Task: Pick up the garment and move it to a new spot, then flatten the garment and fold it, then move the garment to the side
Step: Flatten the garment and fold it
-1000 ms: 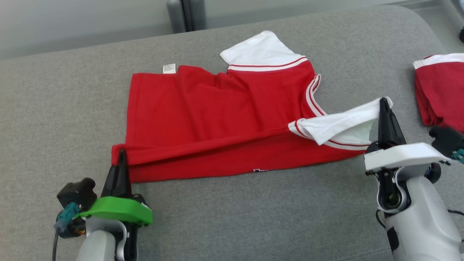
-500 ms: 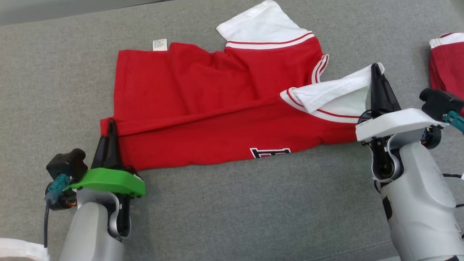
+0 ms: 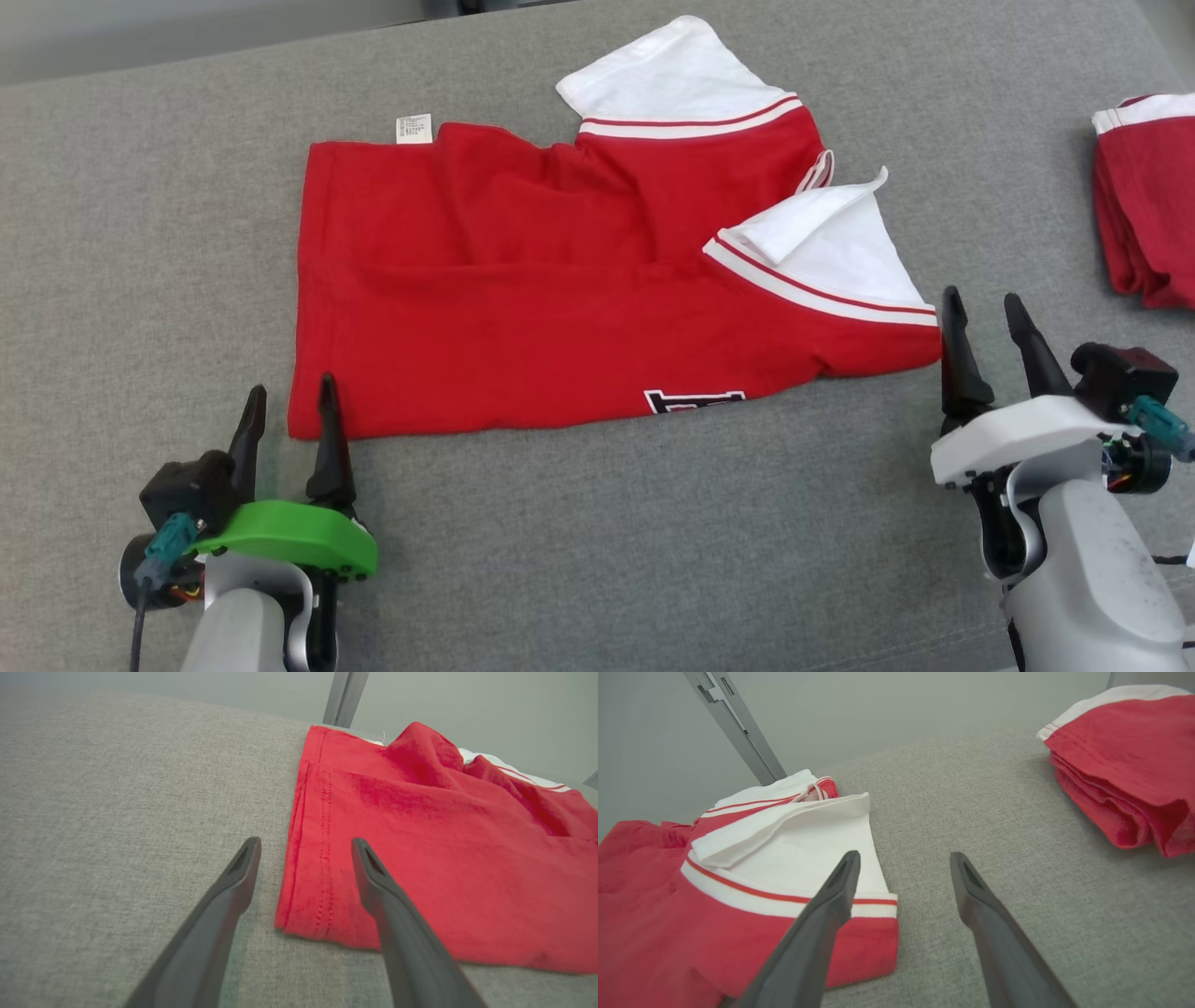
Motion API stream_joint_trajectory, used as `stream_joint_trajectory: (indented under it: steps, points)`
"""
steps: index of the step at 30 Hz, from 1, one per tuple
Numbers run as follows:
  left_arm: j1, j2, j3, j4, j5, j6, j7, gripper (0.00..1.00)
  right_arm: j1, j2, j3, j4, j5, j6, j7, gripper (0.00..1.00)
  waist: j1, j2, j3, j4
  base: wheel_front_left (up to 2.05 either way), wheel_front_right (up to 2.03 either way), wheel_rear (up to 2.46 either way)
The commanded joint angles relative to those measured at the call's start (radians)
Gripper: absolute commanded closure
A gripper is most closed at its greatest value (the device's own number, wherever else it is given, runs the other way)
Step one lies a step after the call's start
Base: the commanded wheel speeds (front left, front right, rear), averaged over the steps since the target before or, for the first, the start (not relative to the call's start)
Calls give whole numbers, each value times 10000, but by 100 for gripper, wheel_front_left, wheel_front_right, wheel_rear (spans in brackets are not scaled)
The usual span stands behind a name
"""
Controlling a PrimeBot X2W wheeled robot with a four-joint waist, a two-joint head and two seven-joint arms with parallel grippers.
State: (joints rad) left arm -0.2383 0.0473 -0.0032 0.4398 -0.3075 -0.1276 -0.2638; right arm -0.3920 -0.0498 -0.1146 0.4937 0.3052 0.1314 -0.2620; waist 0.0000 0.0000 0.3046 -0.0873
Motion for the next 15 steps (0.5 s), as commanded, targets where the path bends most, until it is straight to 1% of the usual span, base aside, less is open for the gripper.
stream_joint_trajectory:
  steps: [1, 7, 12, 15]
  points:
    - [113, 70, 21, 74, 140, -34, -4, 0, 181, -34, 46, 71, -205, -17, -38, 0, 0, 0, -21, -21, 0, 0, 0]
    - [-69, 67, -51, 469, 549, -35, -4, 0, 222, -33, 427, 489, -960, -17, -36, 0, 0, 0, 52, -13, 0, 0, 0]
    - [-293, 67, -234, 1137, 874, -37, 6, 0, -170, -33, 627, 1730, -1314, -17, -12, 0, 0, 0, 129, 27, 0, 0, 0]
    - [-367, 61, -372, 1597, 901, -38, 20, 0, -393, -22, 710, 2202, -1243, -17, -6, 0, 0, 0, 165, 63, 0, 0, 0]
